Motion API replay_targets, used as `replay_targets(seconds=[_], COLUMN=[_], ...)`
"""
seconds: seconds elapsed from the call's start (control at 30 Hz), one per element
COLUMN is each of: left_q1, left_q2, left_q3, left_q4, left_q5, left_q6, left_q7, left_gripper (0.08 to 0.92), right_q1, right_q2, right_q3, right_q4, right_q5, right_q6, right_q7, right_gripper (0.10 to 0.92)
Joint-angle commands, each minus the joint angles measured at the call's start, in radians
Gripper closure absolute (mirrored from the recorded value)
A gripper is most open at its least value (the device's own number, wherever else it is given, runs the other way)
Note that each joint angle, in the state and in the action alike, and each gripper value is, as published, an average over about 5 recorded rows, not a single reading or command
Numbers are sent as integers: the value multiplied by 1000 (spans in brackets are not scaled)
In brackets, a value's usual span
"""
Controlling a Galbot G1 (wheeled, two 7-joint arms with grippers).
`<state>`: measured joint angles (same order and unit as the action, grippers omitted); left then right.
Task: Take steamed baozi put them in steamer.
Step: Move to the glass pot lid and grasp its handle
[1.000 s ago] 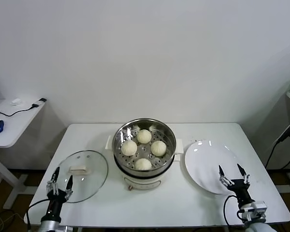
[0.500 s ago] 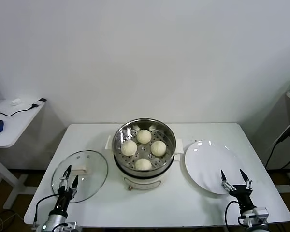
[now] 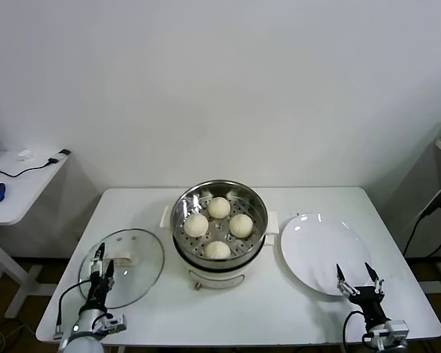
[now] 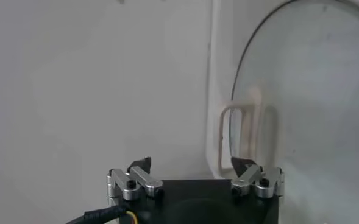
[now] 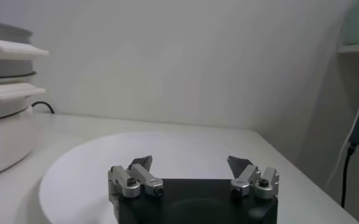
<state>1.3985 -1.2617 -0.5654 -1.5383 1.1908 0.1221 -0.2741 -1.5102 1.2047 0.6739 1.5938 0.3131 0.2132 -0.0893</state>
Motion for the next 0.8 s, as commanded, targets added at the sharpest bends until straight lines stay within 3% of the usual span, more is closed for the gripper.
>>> replay_targets(seconds=[0.03, 0.3, 0.8], left_q1=[-38, -67, -89], left_q2=[-21, -33, -19], left_q3=[22, 18, 12], left_q4=[23, 76, 164], left_q5=[-20, -9, 23], left_q6=[53, 23, -73], left_q7=[23, -25, -73], left_gripper=[177, 203, 631], right_q1=[4, -4, -12], right_q2=[7, 9, 23], right_q3=[0, 3, 10], right_q4=[-4, -8, 7], right_q5=[-3, -5, -9], right_q6=[-1, 1, -2], right_q7=[-2, -1, -1], right_gripper=[203, 203, 203])
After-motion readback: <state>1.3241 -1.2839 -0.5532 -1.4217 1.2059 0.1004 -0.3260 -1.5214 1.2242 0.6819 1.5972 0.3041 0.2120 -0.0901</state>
